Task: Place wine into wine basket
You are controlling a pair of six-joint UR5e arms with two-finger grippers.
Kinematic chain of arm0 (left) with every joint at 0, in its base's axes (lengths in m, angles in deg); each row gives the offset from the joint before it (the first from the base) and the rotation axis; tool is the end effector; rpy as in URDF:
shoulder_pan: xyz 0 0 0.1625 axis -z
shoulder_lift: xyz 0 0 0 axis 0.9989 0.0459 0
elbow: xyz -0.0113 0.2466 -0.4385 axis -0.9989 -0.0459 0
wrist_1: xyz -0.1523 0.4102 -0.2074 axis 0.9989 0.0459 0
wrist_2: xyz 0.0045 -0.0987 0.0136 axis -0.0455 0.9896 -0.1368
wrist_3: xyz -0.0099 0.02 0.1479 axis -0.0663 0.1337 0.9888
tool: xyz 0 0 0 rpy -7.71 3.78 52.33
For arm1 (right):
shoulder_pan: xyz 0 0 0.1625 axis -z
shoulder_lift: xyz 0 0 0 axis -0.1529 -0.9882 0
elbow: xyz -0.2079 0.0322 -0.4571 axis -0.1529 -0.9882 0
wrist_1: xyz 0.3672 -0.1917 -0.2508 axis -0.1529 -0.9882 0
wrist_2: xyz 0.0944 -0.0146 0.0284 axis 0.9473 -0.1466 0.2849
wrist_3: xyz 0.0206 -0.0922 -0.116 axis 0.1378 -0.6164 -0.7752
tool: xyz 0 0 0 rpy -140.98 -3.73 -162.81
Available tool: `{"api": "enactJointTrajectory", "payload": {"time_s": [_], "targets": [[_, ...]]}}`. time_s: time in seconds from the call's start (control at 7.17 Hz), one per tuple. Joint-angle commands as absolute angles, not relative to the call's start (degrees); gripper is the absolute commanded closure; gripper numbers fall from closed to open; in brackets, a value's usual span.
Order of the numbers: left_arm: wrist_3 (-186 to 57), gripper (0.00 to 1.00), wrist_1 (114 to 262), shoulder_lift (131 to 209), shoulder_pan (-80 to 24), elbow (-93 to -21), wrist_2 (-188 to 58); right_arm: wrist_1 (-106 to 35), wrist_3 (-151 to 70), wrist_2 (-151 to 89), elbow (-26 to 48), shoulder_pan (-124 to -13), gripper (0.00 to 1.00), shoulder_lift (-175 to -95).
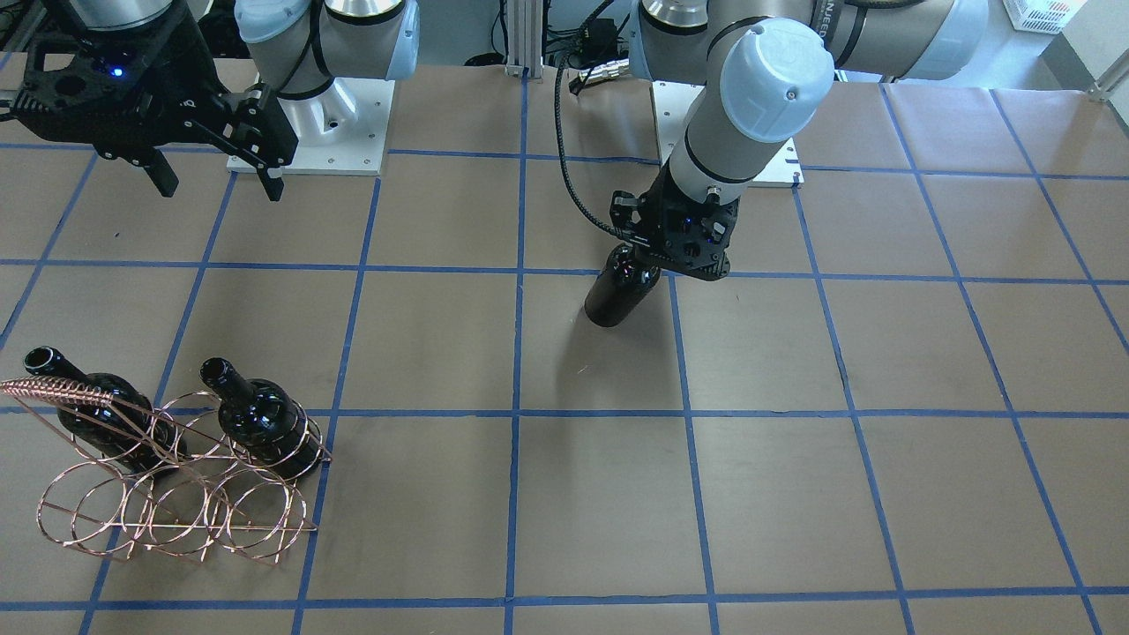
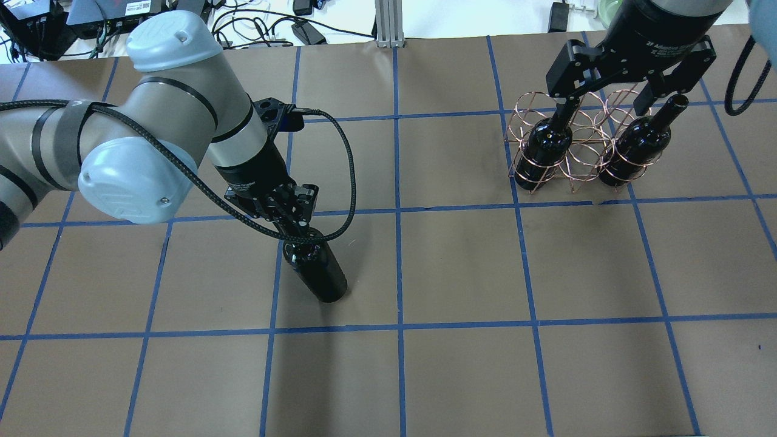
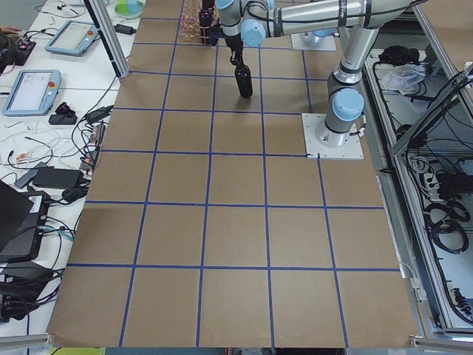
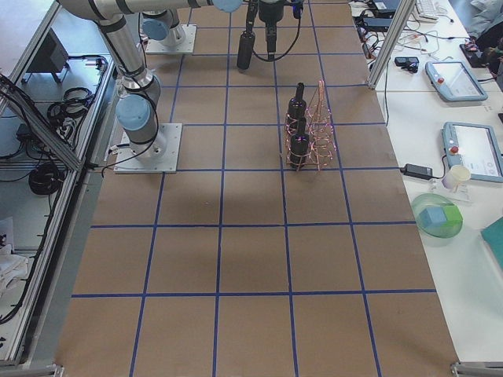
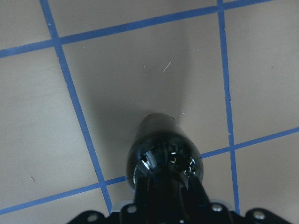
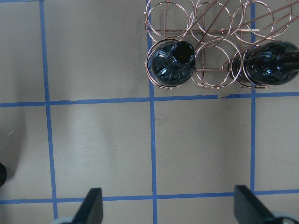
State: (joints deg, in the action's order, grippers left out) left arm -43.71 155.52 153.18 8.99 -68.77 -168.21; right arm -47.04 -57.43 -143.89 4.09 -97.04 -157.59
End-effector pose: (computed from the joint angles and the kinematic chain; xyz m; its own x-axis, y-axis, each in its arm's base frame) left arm -0.2144 -0.5242 0.3783 -0.9692 0.1875 0.1598 0.2117 0.9656 0.1510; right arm 0.1165 -0.5563 0.5724 -0.9996 0.0278 -0.0013 0.0278 0.9972 -0.0695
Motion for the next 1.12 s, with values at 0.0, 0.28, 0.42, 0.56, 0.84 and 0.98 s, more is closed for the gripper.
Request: {"api": "enactJointTrajectory", "payload": {"time_s": [0.0,0.28,0.42,0.56,0.84,0.98], "targets": [[-44.0,1.0,155.8,153.2,9.0,-68.8,-167.9,-47.0,-57.4,-143.9,4.1,-97.0,0.0,-157.6],[-44.0,1.0,155.9,153.2,9.0,-68.7,-167.9,-47.0,-57.4,-143.9,4.1,-97.0,0.0,-157.6],[-44.0,1.0,155.9,153.1,9.0,-68.7,-167.9,-47.0,-57.4,-143.9,4.1,-97.0,0.0,-157.6],[-44.0,1.0,155.9,153.0,9.0,-68.7,-167.9,-47.0,-57.4,-143.9,4.2,-97.0,0.0,-157.6],[-44.2,1.0,156.5,152.9,9.0,-68.7,-167.9,-47.0,-57.4,-144.0,4.2,-97.0,0.0,-157.6],[-44.0,1.0,157.2,152.7,9.1,-68.7,-167.9,-47.0,-57.4,-144.0,4.2,-97.0,0.0,-157.7]]}}
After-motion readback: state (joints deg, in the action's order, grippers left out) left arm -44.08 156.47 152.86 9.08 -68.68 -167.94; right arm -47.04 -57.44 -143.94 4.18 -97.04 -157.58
